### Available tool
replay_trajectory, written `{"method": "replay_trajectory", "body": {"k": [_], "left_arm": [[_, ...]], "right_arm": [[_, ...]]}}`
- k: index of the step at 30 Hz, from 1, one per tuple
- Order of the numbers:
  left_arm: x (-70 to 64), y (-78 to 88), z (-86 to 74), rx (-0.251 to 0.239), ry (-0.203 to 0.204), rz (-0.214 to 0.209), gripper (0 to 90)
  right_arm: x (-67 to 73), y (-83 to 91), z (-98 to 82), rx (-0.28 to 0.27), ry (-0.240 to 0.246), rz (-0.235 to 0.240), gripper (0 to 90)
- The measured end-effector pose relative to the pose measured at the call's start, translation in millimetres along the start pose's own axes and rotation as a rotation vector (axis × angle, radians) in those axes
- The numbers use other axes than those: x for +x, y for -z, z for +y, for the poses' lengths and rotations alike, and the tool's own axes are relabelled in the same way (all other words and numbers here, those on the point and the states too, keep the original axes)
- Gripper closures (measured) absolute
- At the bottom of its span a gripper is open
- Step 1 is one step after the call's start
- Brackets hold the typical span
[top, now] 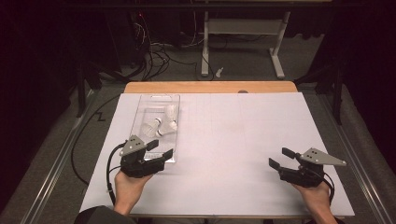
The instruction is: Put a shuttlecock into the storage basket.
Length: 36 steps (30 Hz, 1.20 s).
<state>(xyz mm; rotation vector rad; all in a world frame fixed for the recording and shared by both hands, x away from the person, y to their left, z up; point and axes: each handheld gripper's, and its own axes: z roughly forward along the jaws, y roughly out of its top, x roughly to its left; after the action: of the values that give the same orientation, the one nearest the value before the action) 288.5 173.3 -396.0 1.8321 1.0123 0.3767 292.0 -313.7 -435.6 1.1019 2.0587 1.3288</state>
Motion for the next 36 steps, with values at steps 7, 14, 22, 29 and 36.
{"method": "replay_trajectory", "body": {"k": [7,14,22,29,36], "left_arm": [[-0.3,2.5,-3.3,-0.013,0.005,-0.002,34.2],[0.2,4.3,-6.0,-0.019,0.007,-0.002,34.2],[1.6,5.8,-8.7,-0.026,0.012,0.005,34.2],[3.3,6.6,-11.2,-0.033,0.017,0.012,34.0],[5.0,7.7,-13.7,-0.040,0.020,0.018,34.0]], "right_arm": [[0.2,0.0,0.0,-0.001,0.000,0.002,30.9],[0.2,0.0,0.0,0.000,0.000,0.001,30.8],[0.2,0.1,0.1,0.000,0.000,0.001,30.9],[0.3,0.0,0.1,0.000,0.001,0.000,30.9],[0.2,-0.2,0.1,0.000,0.001,0.002,30.9]]}}
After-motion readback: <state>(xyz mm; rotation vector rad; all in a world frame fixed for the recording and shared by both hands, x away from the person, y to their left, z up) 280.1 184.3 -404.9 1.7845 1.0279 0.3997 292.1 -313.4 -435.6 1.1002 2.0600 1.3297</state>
